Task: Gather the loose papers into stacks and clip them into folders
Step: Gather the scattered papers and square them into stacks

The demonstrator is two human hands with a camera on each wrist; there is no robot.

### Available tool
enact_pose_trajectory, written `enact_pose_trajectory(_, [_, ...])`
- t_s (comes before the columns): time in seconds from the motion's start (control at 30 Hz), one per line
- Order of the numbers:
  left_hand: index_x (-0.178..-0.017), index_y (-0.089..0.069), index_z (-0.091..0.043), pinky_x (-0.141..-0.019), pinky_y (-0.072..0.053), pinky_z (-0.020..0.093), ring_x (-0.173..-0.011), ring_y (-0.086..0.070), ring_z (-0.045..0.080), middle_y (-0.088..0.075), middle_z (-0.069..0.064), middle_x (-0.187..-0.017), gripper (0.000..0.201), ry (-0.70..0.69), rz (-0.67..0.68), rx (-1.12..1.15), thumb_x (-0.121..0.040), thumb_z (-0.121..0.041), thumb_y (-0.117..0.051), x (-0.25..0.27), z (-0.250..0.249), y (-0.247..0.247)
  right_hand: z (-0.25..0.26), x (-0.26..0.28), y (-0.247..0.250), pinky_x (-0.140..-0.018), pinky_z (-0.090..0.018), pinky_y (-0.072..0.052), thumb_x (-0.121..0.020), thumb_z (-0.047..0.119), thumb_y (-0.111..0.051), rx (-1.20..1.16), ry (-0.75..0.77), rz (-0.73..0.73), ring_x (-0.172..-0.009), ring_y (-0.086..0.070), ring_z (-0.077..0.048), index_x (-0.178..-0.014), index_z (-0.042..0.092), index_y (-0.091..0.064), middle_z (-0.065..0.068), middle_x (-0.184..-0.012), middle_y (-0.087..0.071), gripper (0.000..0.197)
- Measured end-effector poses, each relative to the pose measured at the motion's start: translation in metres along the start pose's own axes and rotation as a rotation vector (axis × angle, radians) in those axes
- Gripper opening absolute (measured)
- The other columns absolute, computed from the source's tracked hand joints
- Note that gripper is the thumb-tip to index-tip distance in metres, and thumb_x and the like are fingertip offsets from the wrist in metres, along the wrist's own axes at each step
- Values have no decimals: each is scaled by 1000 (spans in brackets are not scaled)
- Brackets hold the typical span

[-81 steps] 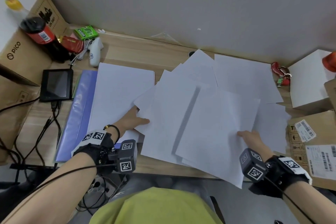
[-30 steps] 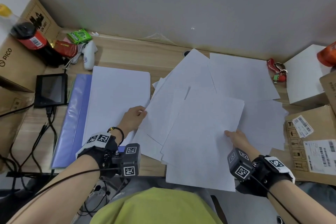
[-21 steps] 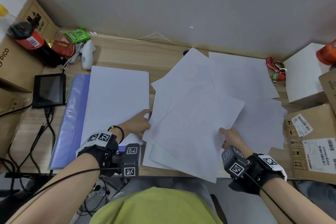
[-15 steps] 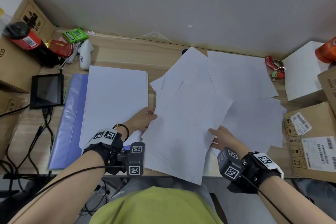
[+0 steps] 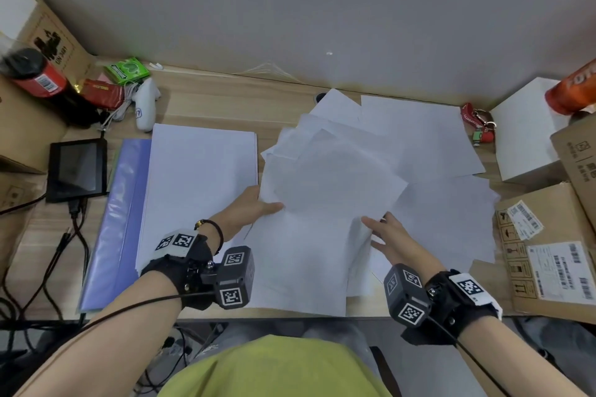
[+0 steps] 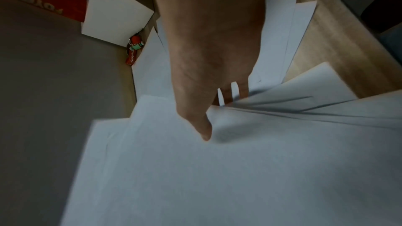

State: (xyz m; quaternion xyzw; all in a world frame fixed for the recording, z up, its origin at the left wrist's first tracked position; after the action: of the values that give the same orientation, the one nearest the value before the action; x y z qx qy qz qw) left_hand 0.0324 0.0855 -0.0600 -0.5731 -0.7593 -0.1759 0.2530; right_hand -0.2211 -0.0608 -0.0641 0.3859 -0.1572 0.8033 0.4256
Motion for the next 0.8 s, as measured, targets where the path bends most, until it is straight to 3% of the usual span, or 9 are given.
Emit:
enact_pose_trajectory(0.1, [-130, -57, -14, -98, -51, 42, -109, -66, 21, -68, 2, -123, 40, -35, -13, 74, -91, -14, -65, 1, -12, 6, 25, 5, -5, -87, -31, -46, -93, 17, -60, -8, 88, 35, -109, -59, -21, -120, 14, -57, 1, -112, -68, 27])
enact_pose_trajectory(0.23, [-128, -57, -14, -97, -52, 36, -110, -65, 18, -67, 0, -120, 39, -157, -131, 82, -90, -11, -65, 4, -52, 9, 70, 16, -10, -105, -42, -42, -96, 13, -53, -23, 243, -16, -113, -61, -25, -115, 12, -60, -7, -119, -68, 20])
enact_pose_trajectory(0.37, [-112, -66, -20, -87, -56, 31, -101, -69, 13, -72, -3, -110, 34, -331, -254, 185, -80, -17, -78, 16, -99, 12, 122, 44, -18, -87, -30, -52, -95, 4, -50, -14, 462, -1, -99, -66, -19, -105, 15, -60, -1, -104, -70, 19])
enact_pose_trajectory(0.47, [-108, -69, -21, -84, -56, 25, -100, -70, 12, -74, -4, -106, 36, -418, -244, 154, -74, -18, -82, 27, -113, 16, 136, 59, -19, -89, -26, -53, -91, -3, -49, 1, 570, 46, -106, -66, -15, -118, 13, -58, -3, -117, -68, 33])
enact_pose_trajectory(0.57, [-113, -67, -22, -83, -53, 20, -100, -69, 6, -74, -10, -107, 38, -379, -189, 65, -78, -17, -79, 29, -102, 13, 121, 57, -23, -92, -28, -49, -89, -7, -47, 122, 550, 23, -111, -61, -15, -120, 20, -55, 3, -118, -65, 42])
enact_pose_trajectory(0.67, [-109, -67, -29, -92, -53, 29, -98, -68, 3, -73, -12, -107, 29, -296, -196, 41, -82, -25, -76, 25, -86, 7, 107, 51, -31, -93, -34, -43, -87, -11, -46, 122, 498, -31, -110, -55, -23, -104, 24, -54, 2, -105, -62, 40])
enact_pose_trajectory(0.8, [-102, -71, -23, -89, -55, 31, -97, -71, 11, -75, -7, -103, 21, -372, -242, 127, -81, -25, -76, 33, -104, 6, 129, 63, -29, -84, -27, -48, -86, -10, -46, 13, 613, -55, -102, -62, -17, -112, 15, -58, 2, -106, -67, 38])
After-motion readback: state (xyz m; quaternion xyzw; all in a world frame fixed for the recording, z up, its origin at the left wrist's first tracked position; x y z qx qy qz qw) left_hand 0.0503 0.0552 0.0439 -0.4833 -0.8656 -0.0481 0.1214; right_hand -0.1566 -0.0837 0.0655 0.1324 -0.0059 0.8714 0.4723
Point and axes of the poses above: each hand's wrist, its own x-axis away from the middle knuckle, its own y-axis out of the back of the hand, z = x × y, the point moved 3 cm from there along -x, towards the middle knuckle
